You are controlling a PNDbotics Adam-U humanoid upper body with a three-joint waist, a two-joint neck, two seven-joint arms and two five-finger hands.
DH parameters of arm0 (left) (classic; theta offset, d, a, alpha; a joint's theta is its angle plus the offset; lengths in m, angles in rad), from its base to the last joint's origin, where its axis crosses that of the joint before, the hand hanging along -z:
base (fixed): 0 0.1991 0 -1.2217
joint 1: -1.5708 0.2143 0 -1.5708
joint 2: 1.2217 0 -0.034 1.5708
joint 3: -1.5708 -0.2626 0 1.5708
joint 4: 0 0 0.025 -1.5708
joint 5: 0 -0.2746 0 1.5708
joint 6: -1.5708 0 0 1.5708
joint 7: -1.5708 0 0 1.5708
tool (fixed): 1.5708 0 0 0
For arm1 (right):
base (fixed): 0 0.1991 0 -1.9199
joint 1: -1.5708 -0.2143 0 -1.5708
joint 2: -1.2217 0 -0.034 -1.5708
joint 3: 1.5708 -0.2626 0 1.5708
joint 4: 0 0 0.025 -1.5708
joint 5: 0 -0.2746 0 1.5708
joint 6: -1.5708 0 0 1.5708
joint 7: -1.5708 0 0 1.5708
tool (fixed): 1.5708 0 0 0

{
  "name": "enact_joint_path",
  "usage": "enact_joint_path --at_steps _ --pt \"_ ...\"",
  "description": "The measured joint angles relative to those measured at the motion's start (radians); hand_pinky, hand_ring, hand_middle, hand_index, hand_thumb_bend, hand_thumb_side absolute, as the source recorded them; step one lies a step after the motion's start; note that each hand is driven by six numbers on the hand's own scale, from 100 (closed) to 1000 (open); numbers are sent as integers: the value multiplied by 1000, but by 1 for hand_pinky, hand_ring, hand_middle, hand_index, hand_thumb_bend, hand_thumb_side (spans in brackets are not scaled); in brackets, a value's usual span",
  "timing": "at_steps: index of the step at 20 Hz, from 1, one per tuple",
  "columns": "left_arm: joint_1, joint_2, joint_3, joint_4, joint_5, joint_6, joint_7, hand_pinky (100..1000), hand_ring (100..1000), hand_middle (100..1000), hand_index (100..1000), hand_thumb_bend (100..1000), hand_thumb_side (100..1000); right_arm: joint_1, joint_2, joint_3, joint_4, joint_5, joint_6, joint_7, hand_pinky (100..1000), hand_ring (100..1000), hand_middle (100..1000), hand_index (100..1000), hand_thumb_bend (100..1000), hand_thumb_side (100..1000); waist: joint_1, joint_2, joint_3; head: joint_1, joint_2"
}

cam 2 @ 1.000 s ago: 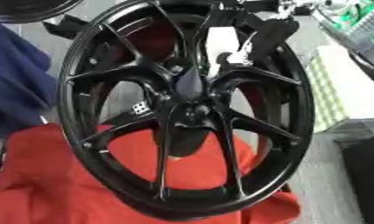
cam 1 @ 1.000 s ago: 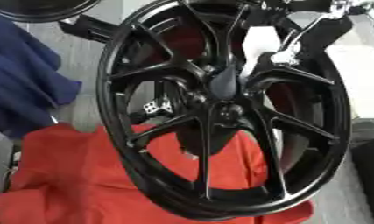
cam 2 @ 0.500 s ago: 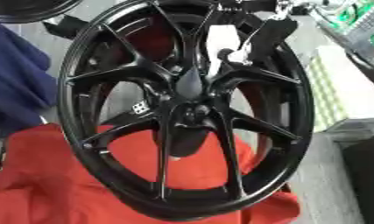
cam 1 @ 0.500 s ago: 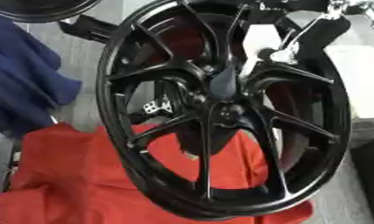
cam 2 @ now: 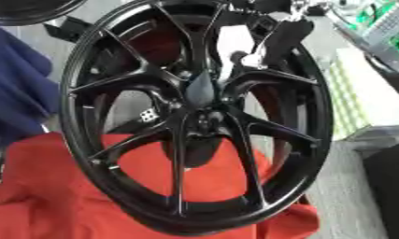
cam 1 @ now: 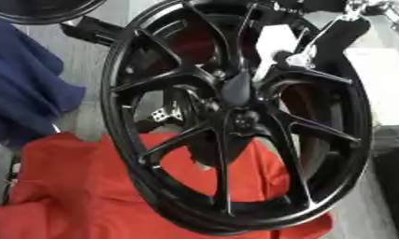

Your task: Pull the pin out of the wheel hub.

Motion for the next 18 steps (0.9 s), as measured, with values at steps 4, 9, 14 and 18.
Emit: enact_joint_path --at_steps 4,9,14,18 --pt "4 0 0 0 1 0 0 756 755 809 858 562 711 -9 3 0 0 -8 4 -15 812 689 389 517 100 100 -2 0 -2 0 0" --pt "5 0 4 0 2 -1 1 756 755 809 858 561 711 -21 4 -4 -13 -8 -2 -16 807 660 329 461 100 100 -3 -2 -3 0 0" --pt "7 0 6 0 3 -4 4 756 754 809 857 562 710 -38 3 -31 -45 -4 -14 -6 804 639 288 417 100 100 -8 -10 -7 0 0" --pt "12 0 7 0 4 -5 5 756 754 808 857 564 709 -47 -7 -58 -83 -3 -13 10 802 631 282 411 100 100 -9 -14 -8 3 0"
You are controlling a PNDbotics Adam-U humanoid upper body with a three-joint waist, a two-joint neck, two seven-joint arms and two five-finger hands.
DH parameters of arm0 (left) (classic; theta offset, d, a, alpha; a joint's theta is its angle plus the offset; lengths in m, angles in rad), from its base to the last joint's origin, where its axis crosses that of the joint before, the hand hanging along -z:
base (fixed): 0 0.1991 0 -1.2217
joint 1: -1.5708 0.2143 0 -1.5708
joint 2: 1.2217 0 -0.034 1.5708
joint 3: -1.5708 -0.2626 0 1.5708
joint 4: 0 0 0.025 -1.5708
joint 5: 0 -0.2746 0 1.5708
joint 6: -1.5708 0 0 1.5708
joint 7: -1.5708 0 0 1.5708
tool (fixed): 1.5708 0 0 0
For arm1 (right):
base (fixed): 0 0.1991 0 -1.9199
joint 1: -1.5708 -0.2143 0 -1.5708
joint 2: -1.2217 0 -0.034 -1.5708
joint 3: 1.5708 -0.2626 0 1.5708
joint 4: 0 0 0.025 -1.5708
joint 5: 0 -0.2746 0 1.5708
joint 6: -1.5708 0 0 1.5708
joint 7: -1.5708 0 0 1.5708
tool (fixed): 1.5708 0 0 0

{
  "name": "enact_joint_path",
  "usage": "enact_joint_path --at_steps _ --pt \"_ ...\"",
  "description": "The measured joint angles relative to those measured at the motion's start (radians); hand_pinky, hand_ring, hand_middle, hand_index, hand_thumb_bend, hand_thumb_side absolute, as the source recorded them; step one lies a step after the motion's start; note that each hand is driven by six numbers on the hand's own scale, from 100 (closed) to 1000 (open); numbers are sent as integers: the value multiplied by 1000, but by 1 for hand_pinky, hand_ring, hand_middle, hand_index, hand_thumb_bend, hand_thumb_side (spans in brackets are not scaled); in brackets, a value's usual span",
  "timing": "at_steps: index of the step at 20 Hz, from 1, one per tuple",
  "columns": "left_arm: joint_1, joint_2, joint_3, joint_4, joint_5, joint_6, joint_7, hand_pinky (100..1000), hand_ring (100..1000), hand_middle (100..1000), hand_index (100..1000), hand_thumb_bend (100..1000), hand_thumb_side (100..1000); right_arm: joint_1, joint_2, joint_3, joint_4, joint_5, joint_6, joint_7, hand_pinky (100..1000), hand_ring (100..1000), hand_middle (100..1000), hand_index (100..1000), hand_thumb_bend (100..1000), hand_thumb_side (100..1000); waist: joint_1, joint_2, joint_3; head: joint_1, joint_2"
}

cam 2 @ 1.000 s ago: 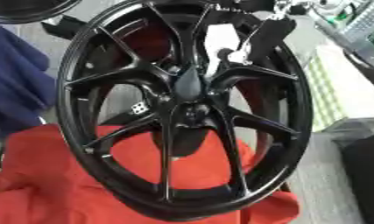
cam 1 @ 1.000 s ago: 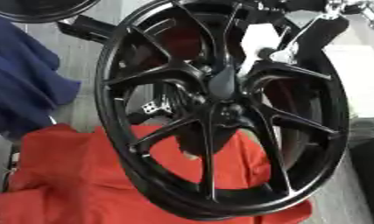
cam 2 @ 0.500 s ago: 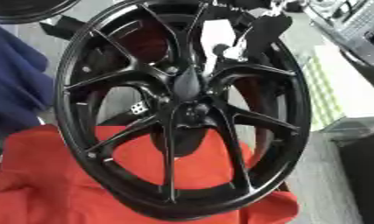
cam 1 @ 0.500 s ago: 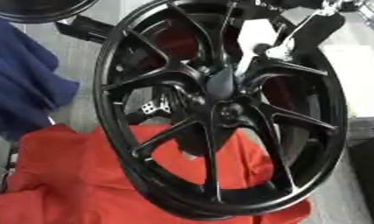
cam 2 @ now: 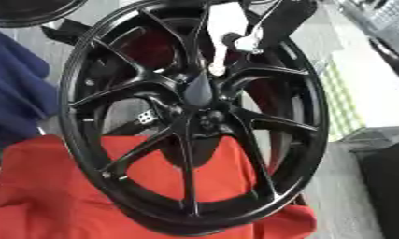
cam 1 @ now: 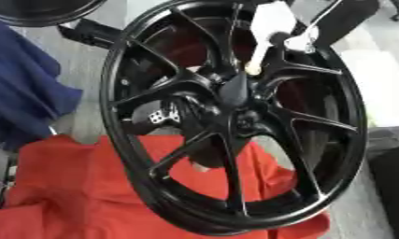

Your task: Pull the pin out of the wheel hub.

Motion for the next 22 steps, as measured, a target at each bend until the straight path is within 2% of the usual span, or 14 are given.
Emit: enact_joint_path --at_steps 4,7,10,14,15,18,20,22 --pt "3 0 5 0 0 -3 3 756 753 808 858 565 708 -15 -18 -54 -40 -7 11 3 803 626 280 413 100 100 0 -3 -8 6 1" --pt "12 1 10 0 0 -5 6 756 753 807 858 566 708 -3 -45 -120 -52 -23 19 -23 804 624 279 412 100 100 0 -5 -16 13 1" --pt "23 1 16 0 0 -7 13 756 753 807 858 567 708 54 -95 -195 -42 -27 23 -66 808 625 288 420 100 100 3 -6 -31 25 1" --pt "44 1 31 2 -1 -12 27 756 752 806 858 567 707 154 -167 -299 19 -11 24 -129 810 626 302 432 100 100 16 -6 -56 46 1" --pt "48 1 35 2 -2 -13 31 756 752 806 858 567 707 199 -184 -338 38 -3 23 -153 810 626 305 434 100 100 19 -6 -61 50 1" --pt "56 1 42 6 -2 -17 40 756 752 806 858 568 707 406 -225 -482 104 7 -7 -259 813 629 319 445 101 100 27 -6 -63 58 1" --pt "61 1 47 8 -3 -18 44 756 752 806 858 569 707 499 -234 -557 152 18 -21 -321 814 632 326 450 106 100 36 -6 -73 63 1" --pt "67 1 50 10 -3 -19 49 756 752 806 858 570 707 566 -234 -611 197 42 -29 -364 826 686 420 530 176 100 42 -6 -81 68 1"
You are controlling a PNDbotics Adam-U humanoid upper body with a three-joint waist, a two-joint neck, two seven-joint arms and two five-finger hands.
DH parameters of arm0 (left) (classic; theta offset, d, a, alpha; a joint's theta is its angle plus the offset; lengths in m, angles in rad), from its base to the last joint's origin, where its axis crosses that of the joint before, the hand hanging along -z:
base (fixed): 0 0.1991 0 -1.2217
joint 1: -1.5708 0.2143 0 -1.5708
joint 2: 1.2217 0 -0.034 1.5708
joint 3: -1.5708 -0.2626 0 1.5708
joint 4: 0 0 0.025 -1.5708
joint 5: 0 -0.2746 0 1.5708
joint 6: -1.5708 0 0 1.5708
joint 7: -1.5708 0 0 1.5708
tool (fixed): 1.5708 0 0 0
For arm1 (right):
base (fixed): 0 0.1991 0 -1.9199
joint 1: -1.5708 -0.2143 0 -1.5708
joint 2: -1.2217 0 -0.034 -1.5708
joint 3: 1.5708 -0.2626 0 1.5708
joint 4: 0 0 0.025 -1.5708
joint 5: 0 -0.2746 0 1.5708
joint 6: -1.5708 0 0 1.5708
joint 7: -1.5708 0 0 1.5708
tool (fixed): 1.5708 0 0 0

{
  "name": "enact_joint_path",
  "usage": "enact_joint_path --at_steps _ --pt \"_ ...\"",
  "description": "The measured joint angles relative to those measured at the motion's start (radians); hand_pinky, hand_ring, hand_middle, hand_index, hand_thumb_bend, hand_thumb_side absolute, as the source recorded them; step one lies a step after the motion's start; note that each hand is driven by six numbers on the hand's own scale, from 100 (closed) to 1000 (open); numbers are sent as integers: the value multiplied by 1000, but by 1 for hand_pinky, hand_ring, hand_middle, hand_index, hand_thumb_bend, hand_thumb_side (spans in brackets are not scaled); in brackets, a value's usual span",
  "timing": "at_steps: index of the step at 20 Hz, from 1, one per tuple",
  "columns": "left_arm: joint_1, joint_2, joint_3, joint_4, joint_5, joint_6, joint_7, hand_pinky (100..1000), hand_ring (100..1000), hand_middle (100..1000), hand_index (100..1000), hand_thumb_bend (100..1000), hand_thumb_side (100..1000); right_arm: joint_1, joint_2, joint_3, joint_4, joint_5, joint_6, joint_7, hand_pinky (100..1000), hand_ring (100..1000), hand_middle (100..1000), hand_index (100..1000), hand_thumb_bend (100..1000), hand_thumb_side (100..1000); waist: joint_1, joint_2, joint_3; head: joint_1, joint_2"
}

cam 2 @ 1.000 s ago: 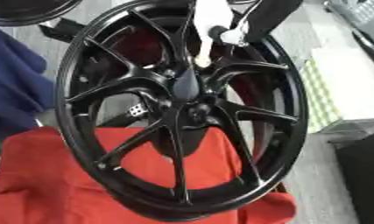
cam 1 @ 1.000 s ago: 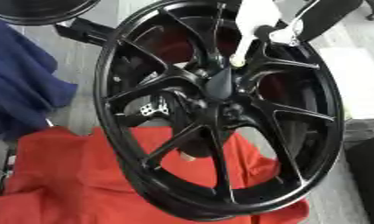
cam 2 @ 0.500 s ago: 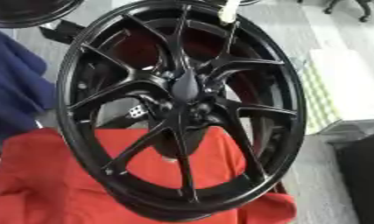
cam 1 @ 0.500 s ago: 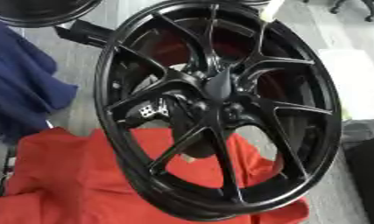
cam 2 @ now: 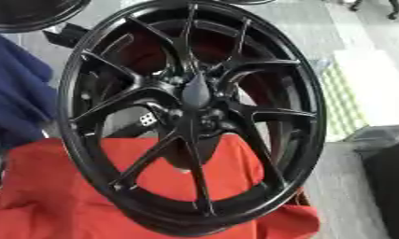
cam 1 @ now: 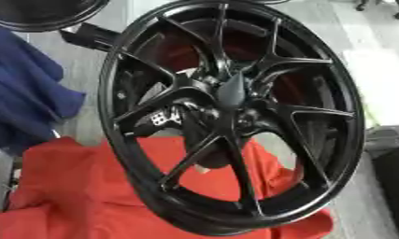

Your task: Pull the pin out of the wheel hub.

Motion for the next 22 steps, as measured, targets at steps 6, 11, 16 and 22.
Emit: enact_joint_path --at_steps 6,11,16,22 --pt "10 0 10 4 0 -4 7 757 752 806 859 572 707 95 28 -93 92 79 -9 -25 884 905 882 913 370 356 11 -6 -10 10 0" --pt "14 0 10 4 0 -6 8 757 751 805 859 573 706 95 43 -114 104 80 -37 -53 880 914 902 924 303 467 15 -9 -7 10 -1" --pt "14 0 10 4 0 -6 8 756 750 804 858 573 705 60 47 -113 83 49 -48 -128 824 781 750 811 246 401 16 -12 -4 7 -1" --pt "2 0 10 3 3 -6 7 755 747 803 857 574 703 0 49 -50 -78 -74 -15 -307 797 730 685 765 100 507 14 -13 8 2 -1"
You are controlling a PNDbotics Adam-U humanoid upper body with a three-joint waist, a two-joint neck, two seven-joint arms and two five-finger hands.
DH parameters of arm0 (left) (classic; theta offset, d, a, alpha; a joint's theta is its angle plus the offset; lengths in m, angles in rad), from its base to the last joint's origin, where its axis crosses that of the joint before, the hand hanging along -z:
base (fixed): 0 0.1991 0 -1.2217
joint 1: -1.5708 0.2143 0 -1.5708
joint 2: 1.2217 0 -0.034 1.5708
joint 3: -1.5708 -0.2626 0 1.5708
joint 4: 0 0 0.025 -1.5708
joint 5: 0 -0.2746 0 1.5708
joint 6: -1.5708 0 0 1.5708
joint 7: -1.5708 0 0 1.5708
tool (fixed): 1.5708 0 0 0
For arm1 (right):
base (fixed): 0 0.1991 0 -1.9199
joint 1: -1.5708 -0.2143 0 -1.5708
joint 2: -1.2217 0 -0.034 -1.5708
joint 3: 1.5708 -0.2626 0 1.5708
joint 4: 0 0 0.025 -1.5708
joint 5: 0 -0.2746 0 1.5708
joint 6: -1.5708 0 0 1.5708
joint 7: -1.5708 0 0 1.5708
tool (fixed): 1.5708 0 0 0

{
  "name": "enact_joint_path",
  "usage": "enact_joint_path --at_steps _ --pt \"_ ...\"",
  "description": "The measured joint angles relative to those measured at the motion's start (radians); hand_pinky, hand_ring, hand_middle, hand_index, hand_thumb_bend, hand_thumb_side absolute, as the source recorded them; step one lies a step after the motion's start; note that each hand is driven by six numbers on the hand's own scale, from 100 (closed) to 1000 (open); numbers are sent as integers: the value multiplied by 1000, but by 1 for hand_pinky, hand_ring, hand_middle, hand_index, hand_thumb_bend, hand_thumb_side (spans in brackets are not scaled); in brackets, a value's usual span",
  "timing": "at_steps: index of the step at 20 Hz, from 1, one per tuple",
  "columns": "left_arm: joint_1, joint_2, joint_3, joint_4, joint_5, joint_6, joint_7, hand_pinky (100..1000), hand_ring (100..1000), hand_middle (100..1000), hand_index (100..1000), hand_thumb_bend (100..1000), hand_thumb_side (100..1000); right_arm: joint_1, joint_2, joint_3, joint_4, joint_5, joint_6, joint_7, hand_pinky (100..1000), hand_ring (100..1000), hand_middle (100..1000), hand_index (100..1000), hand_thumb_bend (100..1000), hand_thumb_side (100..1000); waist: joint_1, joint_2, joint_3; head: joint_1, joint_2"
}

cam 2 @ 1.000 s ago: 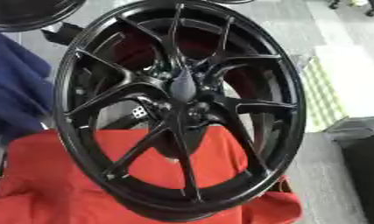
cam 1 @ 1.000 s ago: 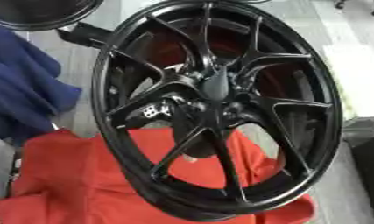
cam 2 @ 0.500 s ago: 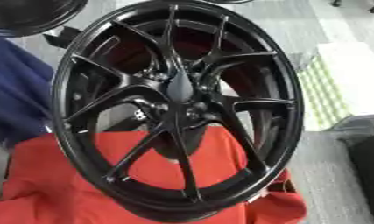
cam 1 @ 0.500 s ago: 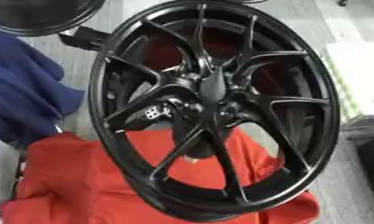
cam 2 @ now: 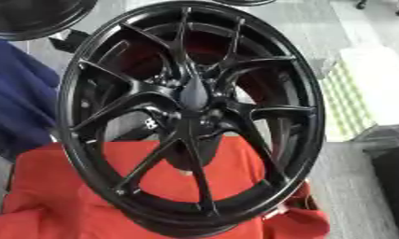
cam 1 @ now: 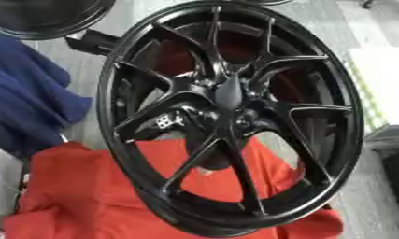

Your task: Pull the pin out of the wheel hub.

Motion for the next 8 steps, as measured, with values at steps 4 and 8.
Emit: enact_joint_path --at_steps 4,8 --pt "-11 0 -3 -2 2 2 -3 754 744 803 858 576 701 -43 2 77 -124 -104 27 -73 785 713 673 761 100 556 -1 0 9 -6 -8" --pt "-24 0 -10 -8 3 3 -7 754 744 803 857 577 701 -91 10 144 -206 -227 44 -137 773 692 653 752 100 551 -1 -1 15 -12 -11"
